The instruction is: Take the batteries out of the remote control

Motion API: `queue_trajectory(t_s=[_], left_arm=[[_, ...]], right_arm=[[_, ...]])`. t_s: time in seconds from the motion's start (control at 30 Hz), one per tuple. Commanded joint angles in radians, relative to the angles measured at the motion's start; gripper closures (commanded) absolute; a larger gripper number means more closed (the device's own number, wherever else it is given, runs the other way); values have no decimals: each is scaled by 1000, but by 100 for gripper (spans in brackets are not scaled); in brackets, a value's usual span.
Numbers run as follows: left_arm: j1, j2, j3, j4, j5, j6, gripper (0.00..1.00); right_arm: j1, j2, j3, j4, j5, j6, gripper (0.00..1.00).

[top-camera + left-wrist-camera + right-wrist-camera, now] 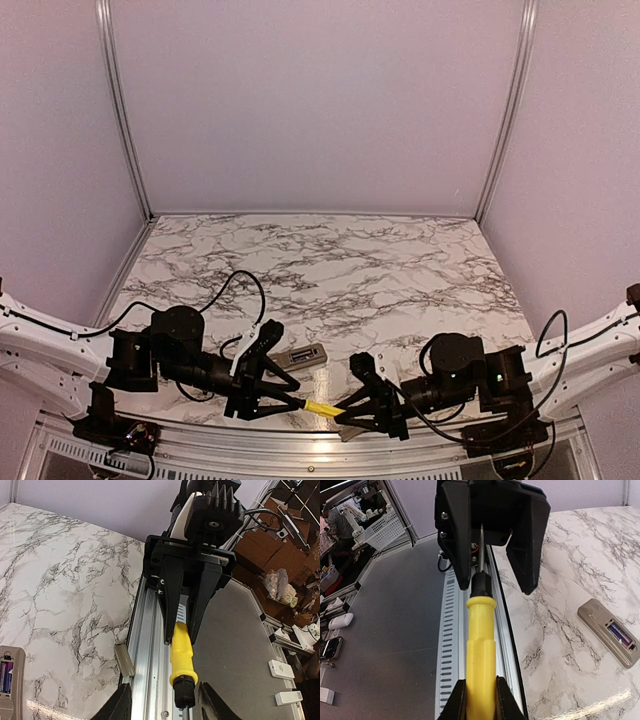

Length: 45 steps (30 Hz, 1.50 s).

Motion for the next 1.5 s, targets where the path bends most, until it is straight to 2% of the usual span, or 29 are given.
queue_trajectory(t_s=[0.0, 0.33, 0.57, 0.73, 0.83, 0.87, 0.9, 0.93, 0.97, 1.0, 1.03, 1.13, 1.33, 1.47], left_arm=[[-10, 13, 26, 16, 10, 18, 54], [-14, 33, 36, 16, 20, 17, 66], [-20, 46, 46, 9, 16, 18, 83], [-21, 46, 50, 4, 6, 14, 100], [-21, 36, 48, -2, -18, 10, 100], [-21, 32, 48, -2, -24, 8, 100], [-21, 26, 46, -2, -30, 8, 100], [-22, 21, 44, -2, -34, 6, 100], [-21, 15, 42, -2, -41, 4, 100], [-21, 8, 40, -3, -50, 1, 100], [-21, -1, 38, -5, -62, -1, 100], [-21, -27, 29, -3, -87, -10, 100], [-21, -90, 3, 16, -134, -38, 100], [-21, -131, -13, 20, -193, -56, 100]], right_arm=[[7, 12, 48, 8, 10, -17, 100], [6, 16, 56, 5, 14, -21, 100], [7, 25, 56, 9, 12, -18, 100], [7, 29, 55, 15, 19, -14, 100], [6, 21, 52, 21, 38, -7, 100], [6, 17, 49, 25, 40, -7, 92], [6, 11, 47, 33, 42, -4, 76], [7, 6, 42, 39, 50, 2, 54], [7, -1, 36, 49, 62, 5, 40], [7, -8, 29, 64, 69, 11, 28], [7, -13, 20, 81, 79, 14, 21], [7, -20, -8, 161, 110, 37, 10], [9, 16, -54, 362, 129, 73, 6], [78, 43, -23, 382, 318, 54, 1]])
